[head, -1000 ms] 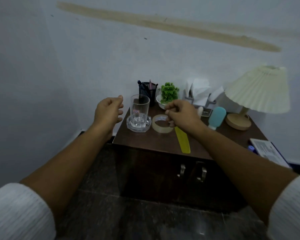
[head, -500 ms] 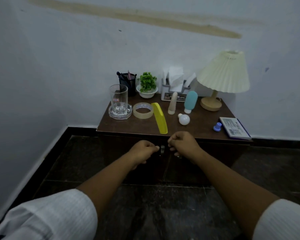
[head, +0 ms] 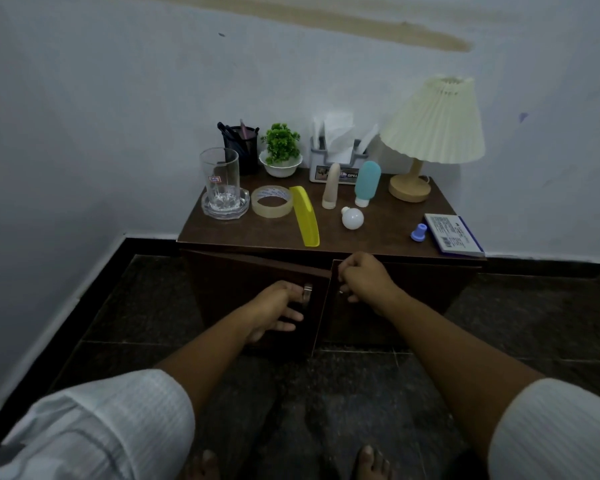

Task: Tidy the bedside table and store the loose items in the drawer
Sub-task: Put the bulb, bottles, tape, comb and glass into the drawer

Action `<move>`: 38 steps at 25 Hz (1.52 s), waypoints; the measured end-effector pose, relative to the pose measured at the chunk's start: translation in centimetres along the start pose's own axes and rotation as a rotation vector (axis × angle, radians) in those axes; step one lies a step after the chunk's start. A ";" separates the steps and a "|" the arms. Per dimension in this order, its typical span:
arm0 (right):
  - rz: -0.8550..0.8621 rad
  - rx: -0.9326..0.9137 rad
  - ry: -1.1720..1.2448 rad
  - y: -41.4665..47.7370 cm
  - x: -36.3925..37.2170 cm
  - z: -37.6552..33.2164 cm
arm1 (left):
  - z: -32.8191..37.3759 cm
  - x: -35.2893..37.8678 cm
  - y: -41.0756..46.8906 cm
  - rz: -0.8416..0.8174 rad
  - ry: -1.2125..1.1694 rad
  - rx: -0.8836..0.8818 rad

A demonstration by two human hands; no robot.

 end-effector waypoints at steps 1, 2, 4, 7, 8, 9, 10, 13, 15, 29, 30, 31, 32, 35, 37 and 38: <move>-0.050 0.012 0.006 -0.4 0.3 -0.1 | -0.4 -0.3 -0.4 -0.018 0.010 -0.014; -0.129 0.030 0.008 -0.8 0.8 -0.3 | -0.7 -0.7 -0.8 -0.037 0.024 -0.027; -0.312 0.054 -0.059 -1.6 1.7 -0.9 | -1.3 -1.4 -1.7 -0.079 0.056 -0.053; -0.489 0.068 -0.163 -2.4 2.2 -1.7 | -1.8 -2.6 -3.4 -0.150 0.112 -0.120; -0.544 0.071 -0.169 -2.6 2.3 -1.9 | -1.9 -3.0 -4.1 -0.179 0.131 -0.145; -0.595 0.075 -0.172 -2.9 2.5 -2.1 | -1.8 -3.4 -4.7 -0.213 0.146 -0.169; -0.637 0.078 -0.178 -3.2 2.8 -2.2 | -1.8 -3.8 -5.3 -0.245 0.160 -0.196; -0.728 0.078 -0.202 -3.8 4.1 -2.6 | -1.8 -5.4 -6.5 -0.324 0.192 -0.250; -0.780 0.081 -0.216 -4.0 4.5 -2.8 | -1.8 -7.0 -7.4 -0.319 0.150 -0.238; -1.158 0.063 -0.145 -6.9 10.9 -4.2 | -4.0 -15.3 -12.0 -0.261 -0.110 -0.155; -1.166 0.046 -0.131 -7.1 11.6 -4.6 | -4.2 -15.8 -12.5 -0.250 -0.112 -0.158; -1.165 0.026 -0.111 -7.3 12.4 -5.0 | -4.4 -16.2 -12.9 -0.236 -0.115 -0.160; -1.159 0.004 -0.085 -7.5 13.2 -5.5 | -4.6 -16.7 -13.4 -0.217 -0.121 -0.161; -1.154 -0.045 -0.042 -8.0 15.3 -6.6 | -5.2 -18.2 -14.7 -0.148 -0.137 -0.162; -1.173 -0.074 -0.053 -8.6 16.6 -7.0 | -5.5 -19.2 -15.5 -0.085 -0.142 -0.173; -1.182 -0.089 -0.059 -9.0 17.4 -7.3 | -5.6 -19.7 -15.8 -0.046 -0.143 -0.176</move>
Point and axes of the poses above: each hand's wrist, its own y-axis towards the middle knuckle, its own x-axis out of the palm, z = x × y, the point moved 2 cm from there along y, towards the middle knuckle
